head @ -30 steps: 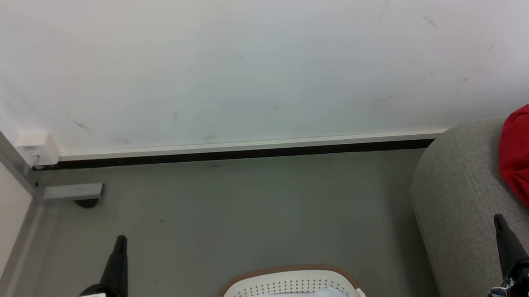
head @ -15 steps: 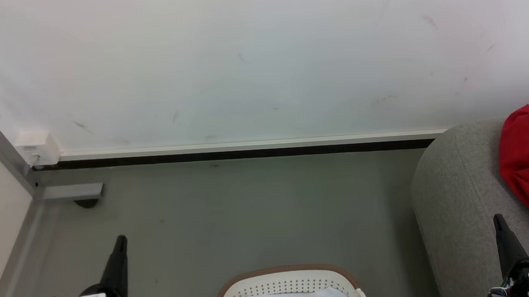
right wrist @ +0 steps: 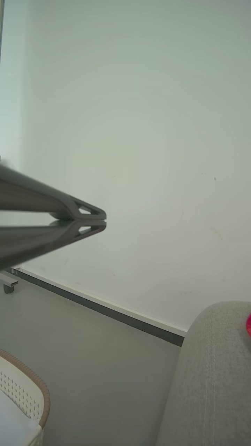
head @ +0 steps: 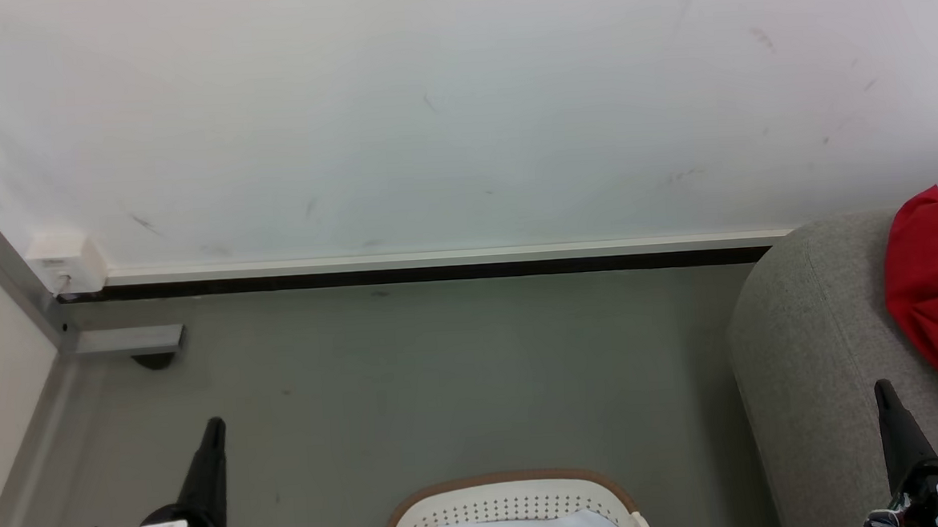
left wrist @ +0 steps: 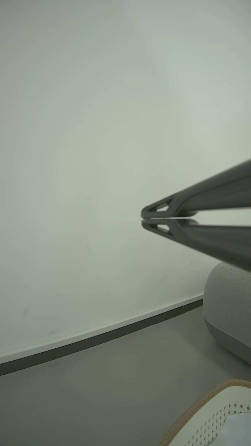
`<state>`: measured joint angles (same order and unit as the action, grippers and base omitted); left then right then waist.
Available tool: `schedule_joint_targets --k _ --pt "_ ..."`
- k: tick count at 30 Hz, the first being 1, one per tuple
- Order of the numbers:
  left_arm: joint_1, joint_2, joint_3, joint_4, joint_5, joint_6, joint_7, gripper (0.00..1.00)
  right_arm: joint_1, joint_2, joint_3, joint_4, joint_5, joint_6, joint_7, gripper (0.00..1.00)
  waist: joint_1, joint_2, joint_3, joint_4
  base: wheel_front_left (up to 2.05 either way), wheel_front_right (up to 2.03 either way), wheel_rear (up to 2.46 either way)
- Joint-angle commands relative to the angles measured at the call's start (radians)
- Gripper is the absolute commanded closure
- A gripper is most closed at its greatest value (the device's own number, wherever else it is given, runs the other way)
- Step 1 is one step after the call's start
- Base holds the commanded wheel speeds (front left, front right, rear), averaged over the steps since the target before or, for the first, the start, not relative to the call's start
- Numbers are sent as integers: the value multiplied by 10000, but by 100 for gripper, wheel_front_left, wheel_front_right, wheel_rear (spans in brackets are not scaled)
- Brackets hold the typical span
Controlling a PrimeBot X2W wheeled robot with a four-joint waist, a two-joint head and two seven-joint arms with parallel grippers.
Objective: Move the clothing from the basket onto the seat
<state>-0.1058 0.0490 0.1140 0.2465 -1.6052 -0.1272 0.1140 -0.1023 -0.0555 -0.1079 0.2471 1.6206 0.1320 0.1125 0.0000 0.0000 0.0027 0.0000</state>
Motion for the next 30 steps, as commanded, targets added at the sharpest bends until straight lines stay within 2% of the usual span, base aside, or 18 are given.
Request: schedule_joint_targets --k 1,30 --pt "-91 17 19 2 -138 -65 40 100 -128 16 -45 -36 -69 -23 -12 100 0 0 0 0 0 0 0" --pt "-90 17 18 1 -139 -66 39 100 -130 30 -65 -34 -84 -23 11 100 0 0 0 0 0 0 0"
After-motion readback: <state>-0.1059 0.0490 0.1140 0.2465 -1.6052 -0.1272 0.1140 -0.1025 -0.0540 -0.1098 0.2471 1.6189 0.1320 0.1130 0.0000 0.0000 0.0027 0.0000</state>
